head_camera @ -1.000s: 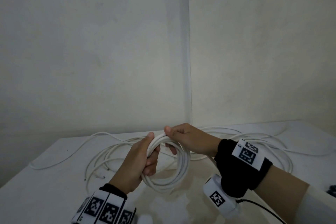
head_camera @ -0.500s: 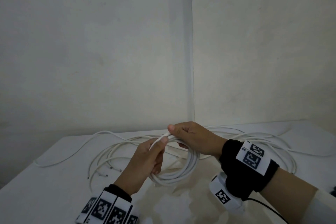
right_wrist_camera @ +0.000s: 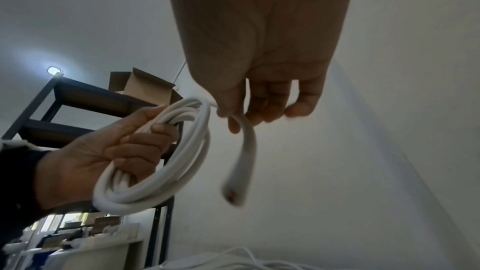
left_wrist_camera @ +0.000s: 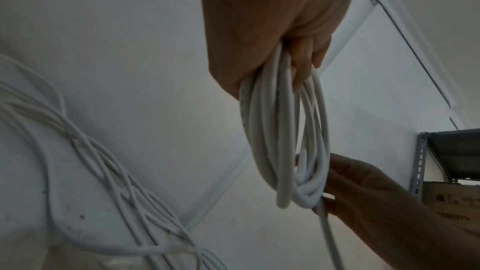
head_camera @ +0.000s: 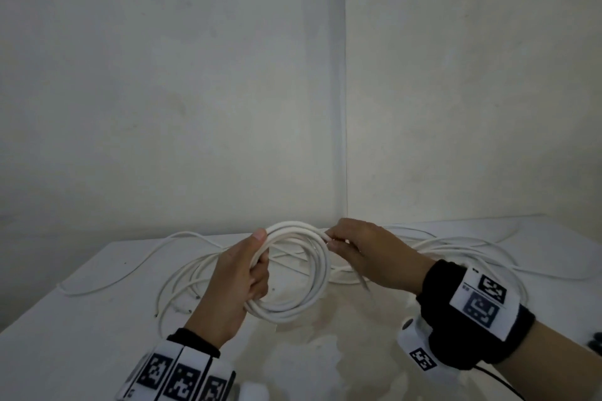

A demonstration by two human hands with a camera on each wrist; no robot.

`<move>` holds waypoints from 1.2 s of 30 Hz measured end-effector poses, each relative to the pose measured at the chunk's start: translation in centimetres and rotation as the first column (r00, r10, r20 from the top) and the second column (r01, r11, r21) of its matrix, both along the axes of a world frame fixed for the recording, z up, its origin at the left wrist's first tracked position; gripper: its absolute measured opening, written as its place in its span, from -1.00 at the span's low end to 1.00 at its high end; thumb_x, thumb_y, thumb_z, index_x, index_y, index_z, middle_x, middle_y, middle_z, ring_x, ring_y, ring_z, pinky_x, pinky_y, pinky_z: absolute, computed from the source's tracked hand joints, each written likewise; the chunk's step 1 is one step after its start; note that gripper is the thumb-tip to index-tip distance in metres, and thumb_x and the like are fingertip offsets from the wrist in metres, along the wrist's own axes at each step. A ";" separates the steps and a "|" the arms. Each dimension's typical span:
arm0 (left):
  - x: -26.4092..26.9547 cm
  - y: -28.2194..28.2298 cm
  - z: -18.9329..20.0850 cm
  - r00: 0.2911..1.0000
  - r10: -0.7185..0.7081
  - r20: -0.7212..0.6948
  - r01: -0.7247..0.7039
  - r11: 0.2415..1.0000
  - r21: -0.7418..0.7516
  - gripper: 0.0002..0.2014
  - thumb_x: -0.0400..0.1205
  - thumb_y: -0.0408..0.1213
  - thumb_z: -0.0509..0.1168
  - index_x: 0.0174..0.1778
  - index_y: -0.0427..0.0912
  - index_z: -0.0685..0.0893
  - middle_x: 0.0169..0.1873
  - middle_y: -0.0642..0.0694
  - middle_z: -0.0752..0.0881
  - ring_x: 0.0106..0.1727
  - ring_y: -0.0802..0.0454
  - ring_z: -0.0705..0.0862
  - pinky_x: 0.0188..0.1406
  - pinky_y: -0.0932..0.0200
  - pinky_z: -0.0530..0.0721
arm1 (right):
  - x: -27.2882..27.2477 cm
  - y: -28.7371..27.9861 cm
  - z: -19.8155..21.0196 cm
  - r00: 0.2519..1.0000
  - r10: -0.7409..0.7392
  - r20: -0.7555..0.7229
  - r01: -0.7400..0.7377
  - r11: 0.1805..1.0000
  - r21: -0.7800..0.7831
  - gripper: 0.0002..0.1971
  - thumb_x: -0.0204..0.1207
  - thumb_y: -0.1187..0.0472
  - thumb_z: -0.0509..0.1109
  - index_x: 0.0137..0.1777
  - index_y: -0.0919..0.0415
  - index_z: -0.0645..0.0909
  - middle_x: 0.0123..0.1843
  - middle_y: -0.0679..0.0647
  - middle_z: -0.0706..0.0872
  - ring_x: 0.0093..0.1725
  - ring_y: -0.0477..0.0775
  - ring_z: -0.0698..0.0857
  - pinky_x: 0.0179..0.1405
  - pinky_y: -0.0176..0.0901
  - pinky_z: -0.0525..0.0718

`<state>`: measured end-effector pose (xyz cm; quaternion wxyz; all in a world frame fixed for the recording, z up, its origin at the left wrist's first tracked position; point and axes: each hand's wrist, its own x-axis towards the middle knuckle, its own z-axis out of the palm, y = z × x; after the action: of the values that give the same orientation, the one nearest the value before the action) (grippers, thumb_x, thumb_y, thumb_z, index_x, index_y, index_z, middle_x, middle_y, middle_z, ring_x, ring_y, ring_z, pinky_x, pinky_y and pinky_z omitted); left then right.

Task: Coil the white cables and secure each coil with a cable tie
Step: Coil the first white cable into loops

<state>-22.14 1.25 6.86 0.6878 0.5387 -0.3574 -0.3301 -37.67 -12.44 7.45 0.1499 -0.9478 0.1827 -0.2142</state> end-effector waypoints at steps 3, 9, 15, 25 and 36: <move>-0.2 0.1 -0.2 1.000 -0.015 -0.022 0.015 1.000 -0.014 -0.63 0.69 -0.19 0.06 -0.44 -0.25 0.41 -0.74 0.04 0.23 -0.75 0.19 0.14 -0.68 0.35 0.13 | 0.2 -0.8 -0.1 0.993 -0.119 -0.023 0.117 0.992 -0.046 -0.74 0.63 0.12 0.24 -0.03 0.30 0.66 -0.20 0.07 0.54 -0.22 0.01 0.46 -0.15 -0.12 0.42; -0.7 -0.5 -0.2 0.995 -0.031 -0.099 0.024 0.997 -0.072 -0.62 0.67 -0.13 0.07 -0.45 -0.22 0.41 -0.75 0.05 0.24 -0.76 0.19 0.15 -0.70 0.36 0.20 | 1.3 0.5 -0.3 0.957 -0.149 0.248 -0.050 0.760 0.648 -0.71 0.65 0.28 0.17 -0.15 0.38 0.67 -0.28 0.13 0.69 -0.38 -0.19 0.67 -0.23 -0.34 0.71; -1.0 -0.8 -0.5 0.997 0.011 -0.082 -0.015 0.999 -0.048 -0.62 0.67 -0.11 0.08 -0.44 -0.20 0.40 -0.74 0.05 0.23 -0.75 0.18 0.15 -0.71 0.34 0.23 | 1.6 2.1 -1.4 0.936 -0.062 0.346 -0.251 0.571 0.782 -0.71 0.46 -0.01 0.37 -0.09 0.24 0.66 -0.15 0.21 0.77 -0.09 0.12 0.72 0.07 -0.02 0.66; -2.0 -0.8 -0.8 1.000 0.012 -0.028 -0.013 1.000 -0.020 -0.63 0.66 -0.09 0.08 -0.42 -0.20 0.41 -0.74 0.05 0.24 -0.71 0.16 0.15 -0.50 0.18 0.19 | 1.9 2.0 -2.6 0.881 -0.125 0.455 -0.353 0.465 0.812 -0.84 0.59 0.28 0.28 -0.14 0.29 0.67 -0.24 0.08 0.76 -0.24 -0.07 0.76 -0.14 -0.30 0.70; -0.7 -0.8 -1.3 1.000 0.023 -0.014 -0.023 0.999 -0.047 -0.62 0.67 -0.09 0.06 -0.41 -0.22 0.41 -0.74 0.06 0.24 -0.73 0.18 0.17 -0.67 0.33 0.26 | 1.4 2.8 -1.6 0.914 -0.019 0.405 -0.378 0.322 0.868 -0.94 0.56 0.36 0.32 -0.03 0.26 0.59 -0.34 -0.01 0.60 -0.30 -0.09 0.59 -0.14 -0.26 0.53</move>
<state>-22.82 0.49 5.57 0.7064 0.5243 -0.3541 -0.3175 -36.29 -9.65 5.86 0.7165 -0.6504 0.1344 -0.2135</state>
